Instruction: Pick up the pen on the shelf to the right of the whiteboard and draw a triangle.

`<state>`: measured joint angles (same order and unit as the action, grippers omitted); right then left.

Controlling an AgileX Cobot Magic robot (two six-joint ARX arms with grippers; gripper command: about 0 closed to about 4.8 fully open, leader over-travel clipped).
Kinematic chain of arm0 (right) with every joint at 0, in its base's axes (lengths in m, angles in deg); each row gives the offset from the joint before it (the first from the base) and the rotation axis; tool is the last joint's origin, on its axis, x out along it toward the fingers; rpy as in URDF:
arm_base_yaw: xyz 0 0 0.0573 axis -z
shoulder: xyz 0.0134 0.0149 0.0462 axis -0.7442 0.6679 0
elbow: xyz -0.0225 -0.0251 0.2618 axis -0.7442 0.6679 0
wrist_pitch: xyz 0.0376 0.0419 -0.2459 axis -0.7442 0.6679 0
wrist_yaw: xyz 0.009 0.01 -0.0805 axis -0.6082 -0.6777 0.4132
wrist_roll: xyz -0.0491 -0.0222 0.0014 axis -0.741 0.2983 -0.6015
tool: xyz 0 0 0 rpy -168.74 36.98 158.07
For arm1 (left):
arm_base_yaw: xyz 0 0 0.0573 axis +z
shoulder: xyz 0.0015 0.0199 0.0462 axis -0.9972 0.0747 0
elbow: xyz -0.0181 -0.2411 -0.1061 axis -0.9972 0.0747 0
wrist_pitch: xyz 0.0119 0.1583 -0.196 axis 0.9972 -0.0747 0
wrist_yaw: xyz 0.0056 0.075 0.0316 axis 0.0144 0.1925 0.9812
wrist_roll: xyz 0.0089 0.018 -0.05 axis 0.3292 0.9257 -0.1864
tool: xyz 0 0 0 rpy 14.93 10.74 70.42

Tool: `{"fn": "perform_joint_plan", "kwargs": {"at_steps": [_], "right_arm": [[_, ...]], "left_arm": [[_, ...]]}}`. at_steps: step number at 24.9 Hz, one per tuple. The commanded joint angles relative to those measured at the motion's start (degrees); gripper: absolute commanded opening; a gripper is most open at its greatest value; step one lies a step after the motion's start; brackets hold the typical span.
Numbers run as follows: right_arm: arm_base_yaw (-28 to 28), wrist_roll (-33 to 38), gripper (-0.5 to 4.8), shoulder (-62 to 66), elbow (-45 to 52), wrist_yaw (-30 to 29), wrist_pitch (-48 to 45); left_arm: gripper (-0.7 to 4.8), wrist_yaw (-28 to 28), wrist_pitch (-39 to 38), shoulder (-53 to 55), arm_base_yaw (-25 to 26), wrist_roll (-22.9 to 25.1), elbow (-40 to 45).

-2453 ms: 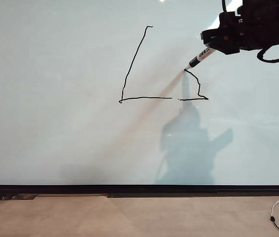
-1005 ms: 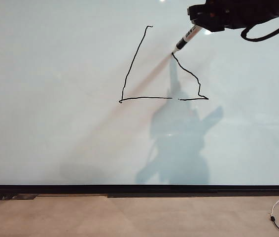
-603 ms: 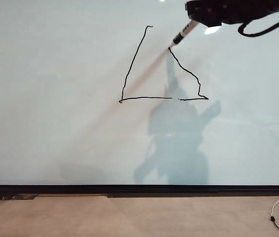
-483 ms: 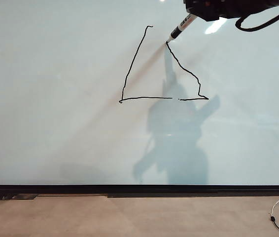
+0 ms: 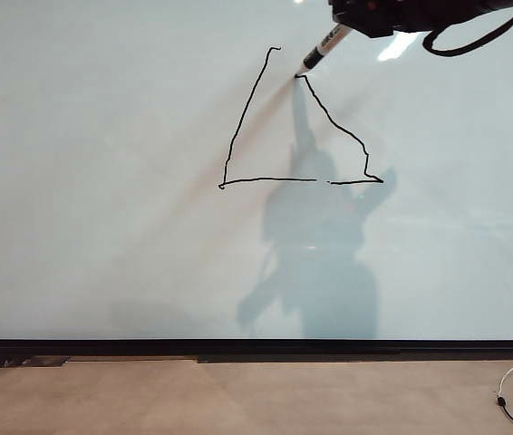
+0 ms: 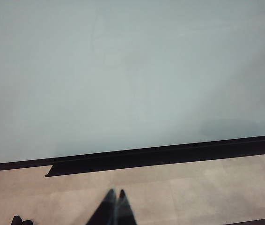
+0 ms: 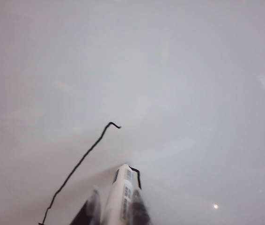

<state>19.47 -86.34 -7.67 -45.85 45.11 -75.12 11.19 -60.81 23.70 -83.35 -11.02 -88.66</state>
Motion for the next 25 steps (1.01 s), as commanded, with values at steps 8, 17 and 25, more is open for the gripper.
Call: {"fn": "perform_joint_plan", "kwargs": {"at_steps": [8, 17, 25], "right_arm": [[-1.8, -1.0, -0.07, 1.1, -3.1, 0.9, -1.0], [-2.0, -1.5, -0.07, 1.1, -4.7, 0.8, -1.1], [-2.0, -1.4, -0.07, 1.2, -4.9, 0.1, -1.3]], "left_arm": [[-0.05, 0.0, 0.4, 0.0, 0.0, 0.0, -0.2], [-0.05, 0.0, 0.4, 0.0, 0.0, 0.0, -0.2], [-0.05, 0.0, 0.4, 0.0, 0.0, 0.0, -0.2]]}}
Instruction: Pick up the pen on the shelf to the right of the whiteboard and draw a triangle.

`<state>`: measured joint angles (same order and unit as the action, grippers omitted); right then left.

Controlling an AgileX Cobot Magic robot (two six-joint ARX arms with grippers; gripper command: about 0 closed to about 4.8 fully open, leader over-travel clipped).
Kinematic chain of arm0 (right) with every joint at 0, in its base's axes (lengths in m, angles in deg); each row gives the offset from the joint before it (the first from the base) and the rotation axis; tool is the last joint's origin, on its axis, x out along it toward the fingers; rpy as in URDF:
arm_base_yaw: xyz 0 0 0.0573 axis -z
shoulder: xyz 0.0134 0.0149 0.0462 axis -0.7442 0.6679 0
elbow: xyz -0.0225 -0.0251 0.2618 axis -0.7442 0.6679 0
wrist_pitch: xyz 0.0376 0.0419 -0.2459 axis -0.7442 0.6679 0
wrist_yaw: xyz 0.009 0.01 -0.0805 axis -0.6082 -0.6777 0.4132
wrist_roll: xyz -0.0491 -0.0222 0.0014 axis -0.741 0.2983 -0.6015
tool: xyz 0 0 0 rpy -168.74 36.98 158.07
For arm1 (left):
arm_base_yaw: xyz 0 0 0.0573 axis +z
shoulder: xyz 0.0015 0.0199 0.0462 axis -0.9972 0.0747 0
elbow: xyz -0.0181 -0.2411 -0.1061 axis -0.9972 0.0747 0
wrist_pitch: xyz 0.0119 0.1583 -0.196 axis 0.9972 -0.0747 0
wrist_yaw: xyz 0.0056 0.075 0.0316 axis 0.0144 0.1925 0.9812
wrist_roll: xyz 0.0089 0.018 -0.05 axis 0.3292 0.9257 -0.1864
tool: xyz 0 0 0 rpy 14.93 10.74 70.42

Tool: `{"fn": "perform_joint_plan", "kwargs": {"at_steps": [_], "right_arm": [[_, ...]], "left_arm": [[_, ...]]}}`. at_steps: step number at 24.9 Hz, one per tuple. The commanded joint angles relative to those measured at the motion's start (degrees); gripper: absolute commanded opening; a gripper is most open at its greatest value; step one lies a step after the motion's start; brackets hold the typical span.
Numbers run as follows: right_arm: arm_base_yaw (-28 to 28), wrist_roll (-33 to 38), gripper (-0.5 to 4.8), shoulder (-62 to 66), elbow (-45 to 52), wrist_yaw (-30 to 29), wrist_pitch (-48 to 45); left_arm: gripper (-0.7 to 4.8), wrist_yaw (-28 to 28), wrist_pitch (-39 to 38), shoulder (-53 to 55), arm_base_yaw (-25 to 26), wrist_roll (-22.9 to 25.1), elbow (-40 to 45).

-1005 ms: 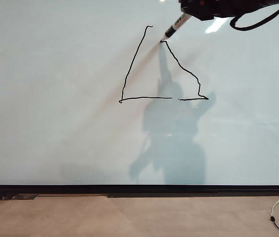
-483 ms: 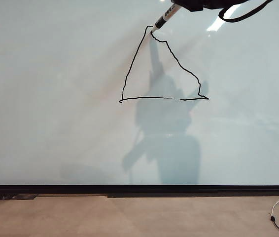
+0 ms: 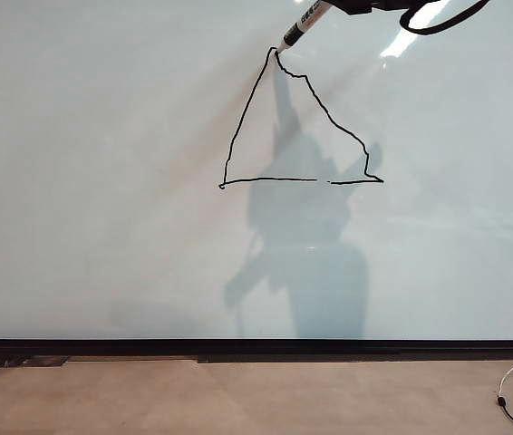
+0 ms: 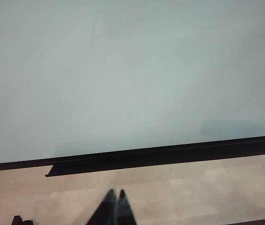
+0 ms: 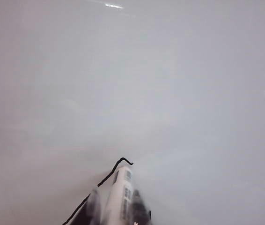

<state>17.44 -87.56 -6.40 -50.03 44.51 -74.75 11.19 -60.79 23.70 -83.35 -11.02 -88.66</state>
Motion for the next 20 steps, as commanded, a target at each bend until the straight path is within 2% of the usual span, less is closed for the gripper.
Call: {"fn": "perform_joint_plan", "kwargs": {"at_steps": [1, 6, 11, 20], "right_arm": [[0.1, -0.2, -0.07, -0.1, -0.7, 0.7, -1.7], [-0.7, -1.0, -0.07, -0.5, -0.4, 0.3, -0.4], [-3.2, -4.9, -0.07, -5.1, 1.7, 2.2, 7.2], [-3.2, -5.1, -0.07, -24.8, 14.6, 11.5, 14.6]], "left_arm": [[-0.05, 0.0, 0.3, 0.0, 0.0, 0.0, -0.2], [-0.05, 0.0, 0.3, 0.0, 0.0, 0.0, -0.2], [-0.05, 0.0, 0.3, 0.0, 0.0, 0.0, -0.2], [-0.05, 0.0, 0.3, 0.0, 0.0, 0.0, -0.2]]}}
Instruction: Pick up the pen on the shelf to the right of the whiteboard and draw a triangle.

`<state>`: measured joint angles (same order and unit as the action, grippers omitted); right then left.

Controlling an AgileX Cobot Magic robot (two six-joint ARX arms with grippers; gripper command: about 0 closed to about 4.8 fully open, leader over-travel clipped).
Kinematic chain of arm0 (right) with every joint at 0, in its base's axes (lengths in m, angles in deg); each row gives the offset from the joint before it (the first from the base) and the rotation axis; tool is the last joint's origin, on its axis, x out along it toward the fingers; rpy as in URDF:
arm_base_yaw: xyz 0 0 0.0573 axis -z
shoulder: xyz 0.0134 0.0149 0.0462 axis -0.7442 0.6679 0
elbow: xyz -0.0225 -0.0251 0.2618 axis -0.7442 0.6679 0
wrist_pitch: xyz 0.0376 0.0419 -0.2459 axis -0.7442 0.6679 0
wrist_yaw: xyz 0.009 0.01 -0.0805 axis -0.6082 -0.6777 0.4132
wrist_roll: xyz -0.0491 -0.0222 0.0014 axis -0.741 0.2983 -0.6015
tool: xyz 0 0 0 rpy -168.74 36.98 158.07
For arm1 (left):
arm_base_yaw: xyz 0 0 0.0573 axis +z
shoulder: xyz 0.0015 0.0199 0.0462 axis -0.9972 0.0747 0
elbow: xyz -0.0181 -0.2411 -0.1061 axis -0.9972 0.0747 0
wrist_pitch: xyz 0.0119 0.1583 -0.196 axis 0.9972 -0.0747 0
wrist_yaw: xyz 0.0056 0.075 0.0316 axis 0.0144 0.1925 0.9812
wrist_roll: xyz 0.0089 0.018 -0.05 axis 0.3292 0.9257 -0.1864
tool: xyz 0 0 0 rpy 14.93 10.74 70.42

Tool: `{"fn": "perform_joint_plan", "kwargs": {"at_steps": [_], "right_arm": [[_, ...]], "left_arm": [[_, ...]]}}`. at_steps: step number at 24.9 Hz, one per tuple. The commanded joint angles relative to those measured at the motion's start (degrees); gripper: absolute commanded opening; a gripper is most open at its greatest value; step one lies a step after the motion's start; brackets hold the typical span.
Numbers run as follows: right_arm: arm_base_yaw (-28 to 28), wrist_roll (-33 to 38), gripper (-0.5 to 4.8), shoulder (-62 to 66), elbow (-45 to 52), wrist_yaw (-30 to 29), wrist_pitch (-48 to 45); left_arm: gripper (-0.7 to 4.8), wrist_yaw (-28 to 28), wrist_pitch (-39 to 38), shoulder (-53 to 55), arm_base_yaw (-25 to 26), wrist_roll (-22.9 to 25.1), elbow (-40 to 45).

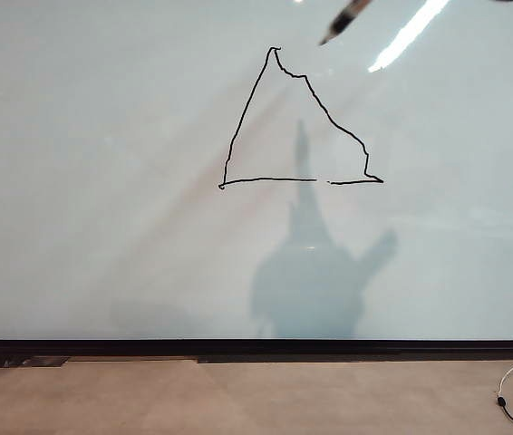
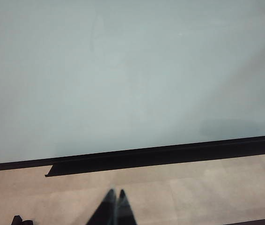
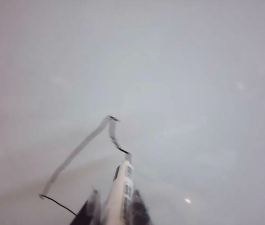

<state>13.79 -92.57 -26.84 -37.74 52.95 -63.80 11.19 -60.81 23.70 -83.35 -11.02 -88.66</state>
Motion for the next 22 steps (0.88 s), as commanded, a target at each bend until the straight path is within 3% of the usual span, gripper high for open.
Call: {"fn": "perform_joint_plan", "kwargs": {"at_steps": [1, 7, 14, 22], "right_arm": [[0.8, -0.1, -0.07, -6.2, 3.4, 3.7, 4.8], [3.3, 0.4, -0.07, -16.0, 8.5, 8.2, 10.4], [8.5, 5.8, -0.07, -27.7, 16.7, 10.3, 14.9], [9.2, 6.2, -0.07, -42.7, 23.3, 17.9, 21.9]], "left_arm": [[-0.05, 0.0, 0.4, 0.0, 0.0, 0.0, -0.2], [-0.05, 0.0, 0.4, 0.0, 0.0, 0.0, -0.2], [-0.05, 0.0, 0.4, 0.0, 0.0, 0.0, -0.2], [-0.05, 0.0, 0.4, 0.0, 0.0, 0.0, -0.2]]}}
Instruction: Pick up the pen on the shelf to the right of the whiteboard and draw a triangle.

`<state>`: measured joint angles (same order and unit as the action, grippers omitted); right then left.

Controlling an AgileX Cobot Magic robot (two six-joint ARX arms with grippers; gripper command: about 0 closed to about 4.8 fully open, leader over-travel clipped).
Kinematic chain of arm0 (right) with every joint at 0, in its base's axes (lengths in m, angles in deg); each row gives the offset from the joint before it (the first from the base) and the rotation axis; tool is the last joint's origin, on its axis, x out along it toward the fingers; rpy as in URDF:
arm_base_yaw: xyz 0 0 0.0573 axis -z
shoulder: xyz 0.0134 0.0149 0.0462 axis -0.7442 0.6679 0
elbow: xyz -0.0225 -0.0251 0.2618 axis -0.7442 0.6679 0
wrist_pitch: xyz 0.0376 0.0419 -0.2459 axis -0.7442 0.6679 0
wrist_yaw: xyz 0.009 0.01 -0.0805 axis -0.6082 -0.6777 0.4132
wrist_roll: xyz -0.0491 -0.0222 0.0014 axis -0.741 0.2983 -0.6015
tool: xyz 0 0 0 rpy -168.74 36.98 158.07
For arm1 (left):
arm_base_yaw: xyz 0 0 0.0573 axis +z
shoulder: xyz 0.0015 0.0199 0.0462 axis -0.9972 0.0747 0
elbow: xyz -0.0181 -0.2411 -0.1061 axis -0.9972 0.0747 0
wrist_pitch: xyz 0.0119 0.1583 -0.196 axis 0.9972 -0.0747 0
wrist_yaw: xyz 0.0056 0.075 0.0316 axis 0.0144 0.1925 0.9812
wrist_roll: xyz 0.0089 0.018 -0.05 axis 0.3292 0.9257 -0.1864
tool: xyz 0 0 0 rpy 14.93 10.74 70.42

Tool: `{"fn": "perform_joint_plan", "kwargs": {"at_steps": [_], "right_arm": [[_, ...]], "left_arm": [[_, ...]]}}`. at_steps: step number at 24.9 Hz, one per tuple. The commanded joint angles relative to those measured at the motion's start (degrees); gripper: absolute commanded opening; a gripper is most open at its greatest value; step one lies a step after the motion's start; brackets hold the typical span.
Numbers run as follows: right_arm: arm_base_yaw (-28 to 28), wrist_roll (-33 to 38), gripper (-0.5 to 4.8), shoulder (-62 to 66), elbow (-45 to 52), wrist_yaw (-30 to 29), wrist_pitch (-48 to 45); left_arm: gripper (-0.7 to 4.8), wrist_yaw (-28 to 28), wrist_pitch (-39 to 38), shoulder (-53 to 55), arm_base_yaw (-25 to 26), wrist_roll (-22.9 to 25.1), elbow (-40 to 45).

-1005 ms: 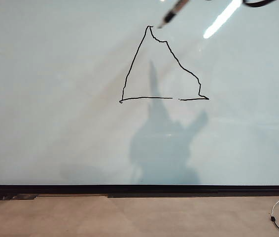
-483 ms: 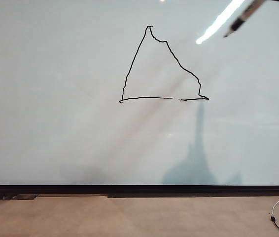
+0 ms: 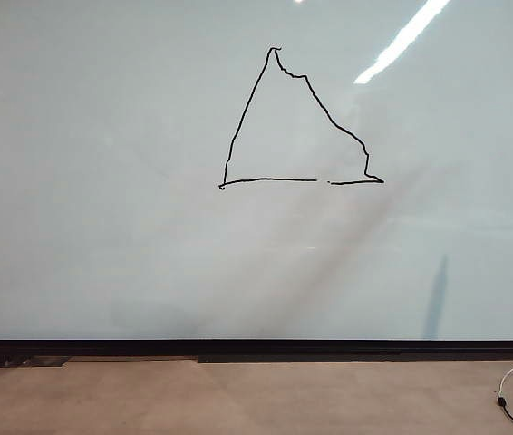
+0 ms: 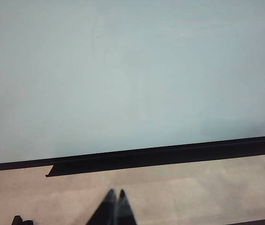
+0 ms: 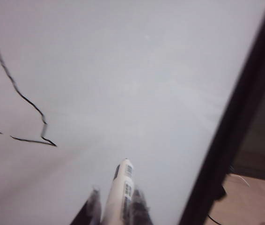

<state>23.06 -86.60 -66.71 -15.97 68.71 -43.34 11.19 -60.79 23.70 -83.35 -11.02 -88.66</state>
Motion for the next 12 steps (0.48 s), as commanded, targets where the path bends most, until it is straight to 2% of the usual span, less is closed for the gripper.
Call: {"fn": "perform_joint_plan", "kwargs": {"at_steps": [1, 5, 7, 12], "right_arm": [[0.0, 0.2, -0.07, -4.2, 2.2, 2.9, 1.8], [0.0, 1.8, -0.07, -14.6, 5.7, 4.5, 8.7], [0.7, 1.7, -0.07, -15.9, 5.8, 5.2, 11.6], [6.3, 1.6, -0.06, -15.9, 6.0, -0.2, 14.0]], "left_arm": [[-0.05, 0.0, 0.3, 0.0, 0.0, 0.0, -0.2], [-0.05, 0.0, 0.3, 0.0, 0.0, 0.0, -0.2], [-0.05, 0.0, 0.3, 0.0, 0.0, 0.0, -0.2], [-0.05, 0.0, 0.2, 0.0, 0.0, 0.0, -0.2]]}}
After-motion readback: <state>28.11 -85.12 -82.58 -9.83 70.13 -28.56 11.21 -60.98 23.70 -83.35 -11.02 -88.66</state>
